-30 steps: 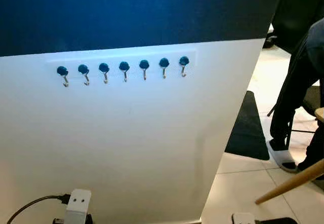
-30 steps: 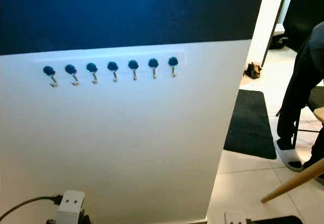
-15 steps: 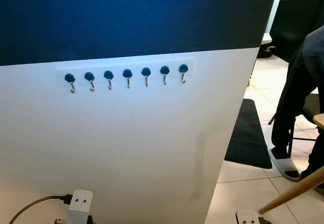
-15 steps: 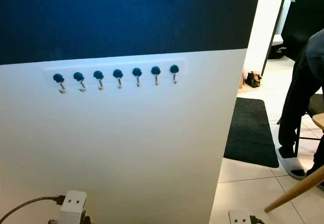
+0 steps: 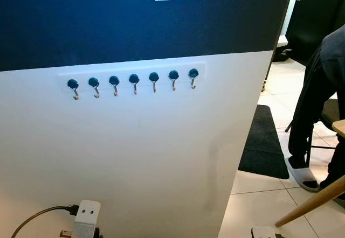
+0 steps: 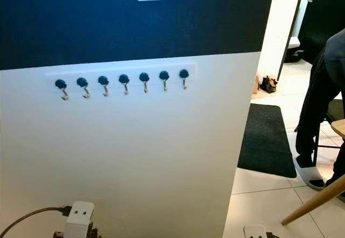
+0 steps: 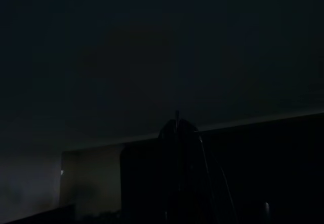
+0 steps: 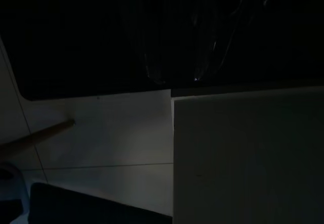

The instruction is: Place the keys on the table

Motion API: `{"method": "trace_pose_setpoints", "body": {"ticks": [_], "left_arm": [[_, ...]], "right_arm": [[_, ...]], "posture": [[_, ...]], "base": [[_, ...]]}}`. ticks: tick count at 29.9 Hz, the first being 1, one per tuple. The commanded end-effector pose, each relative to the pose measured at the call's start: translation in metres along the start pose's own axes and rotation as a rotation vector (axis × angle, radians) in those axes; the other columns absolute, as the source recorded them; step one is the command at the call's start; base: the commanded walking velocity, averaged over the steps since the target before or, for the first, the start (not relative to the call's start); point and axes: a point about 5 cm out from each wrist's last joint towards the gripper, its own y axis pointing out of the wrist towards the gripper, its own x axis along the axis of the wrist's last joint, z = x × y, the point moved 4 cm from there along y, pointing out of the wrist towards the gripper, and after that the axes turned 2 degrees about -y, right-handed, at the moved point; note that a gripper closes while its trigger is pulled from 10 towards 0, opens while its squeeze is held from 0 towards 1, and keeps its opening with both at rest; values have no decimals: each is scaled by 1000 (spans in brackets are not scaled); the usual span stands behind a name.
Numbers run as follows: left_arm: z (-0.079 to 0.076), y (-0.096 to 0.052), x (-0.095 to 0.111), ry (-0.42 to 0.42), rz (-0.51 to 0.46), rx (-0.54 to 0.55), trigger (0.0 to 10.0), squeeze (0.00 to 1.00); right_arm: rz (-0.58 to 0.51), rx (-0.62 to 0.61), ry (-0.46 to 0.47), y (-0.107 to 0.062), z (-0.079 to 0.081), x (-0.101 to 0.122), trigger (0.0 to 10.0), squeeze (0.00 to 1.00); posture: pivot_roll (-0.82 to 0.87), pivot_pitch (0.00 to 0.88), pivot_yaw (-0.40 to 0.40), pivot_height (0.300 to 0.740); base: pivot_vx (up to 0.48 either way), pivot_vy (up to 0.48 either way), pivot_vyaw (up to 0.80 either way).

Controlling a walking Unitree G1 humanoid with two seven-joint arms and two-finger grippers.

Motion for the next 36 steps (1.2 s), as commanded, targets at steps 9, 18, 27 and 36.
{"method": "trace_pose_setpoints", "body": {"ticks": [9,18,27,36], "left_arm": [[-5,3,5,19,-24,-20,10000,0],[-6,3,5,37,-21,-25,10000,0],[-7,4,5,42,-20,-27,10000,0],[-9,6,6,46,-19,-37,10000,0]], "right_arm": [[17,6,9,-4,3,-7,10000,0],[17,8,13,-2,3,-6,10000,0],[16,8,18,-2,5,-5,10000,0],[18,3,22,-2,4,-6,10000,0]], "posture": [[57,86,82,740],[63,88,83,740],[57,84,86,740],[53,83,87,740]], "base": [[0,0,0],[0,0,0],[0,0,0],[0,-41,0]]}}
